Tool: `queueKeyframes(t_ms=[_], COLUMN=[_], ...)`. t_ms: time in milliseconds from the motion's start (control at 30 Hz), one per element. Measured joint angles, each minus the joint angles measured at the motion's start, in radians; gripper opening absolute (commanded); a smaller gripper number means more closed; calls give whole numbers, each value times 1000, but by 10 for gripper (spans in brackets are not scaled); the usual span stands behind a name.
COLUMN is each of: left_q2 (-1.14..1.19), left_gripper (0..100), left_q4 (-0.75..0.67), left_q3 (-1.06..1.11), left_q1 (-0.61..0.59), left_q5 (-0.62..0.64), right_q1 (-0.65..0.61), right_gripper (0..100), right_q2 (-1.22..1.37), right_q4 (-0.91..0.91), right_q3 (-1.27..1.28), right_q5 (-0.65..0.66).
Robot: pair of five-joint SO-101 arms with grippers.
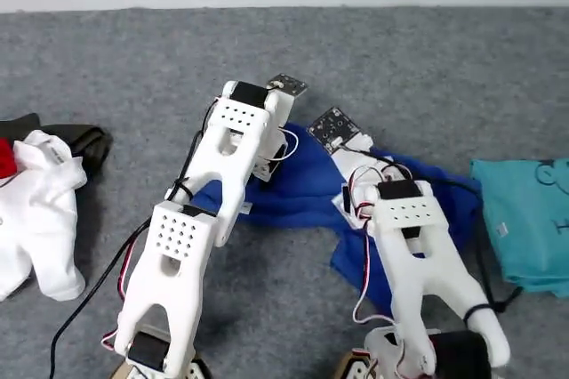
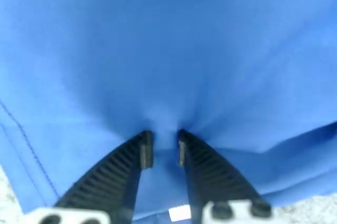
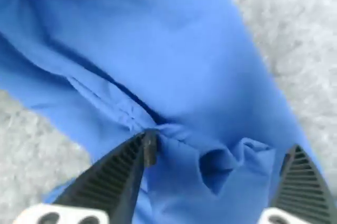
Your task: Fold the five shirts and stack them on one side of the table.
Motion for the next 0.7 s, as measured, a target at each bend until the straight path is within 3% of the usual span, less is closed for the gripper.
queueKeyframes(t_ms=[200,400,567,700], left_q2=[0,2,2,2], left_gripper=[98,98,98,98], left_q4=[0,0,0,0], left_q3=[0,0,0,0], left_q1=[0,0,0,0], left_q5=[0,0,0,0], right_q1=[-11,-17,-12,15], right_gripper=[372,372,371,371], right_q2=[60,-75,-112,-114], right_q4=[29,402,698,790], right_q3=[-21,-183,-201,-138], right_q5=[0,14,203,338])
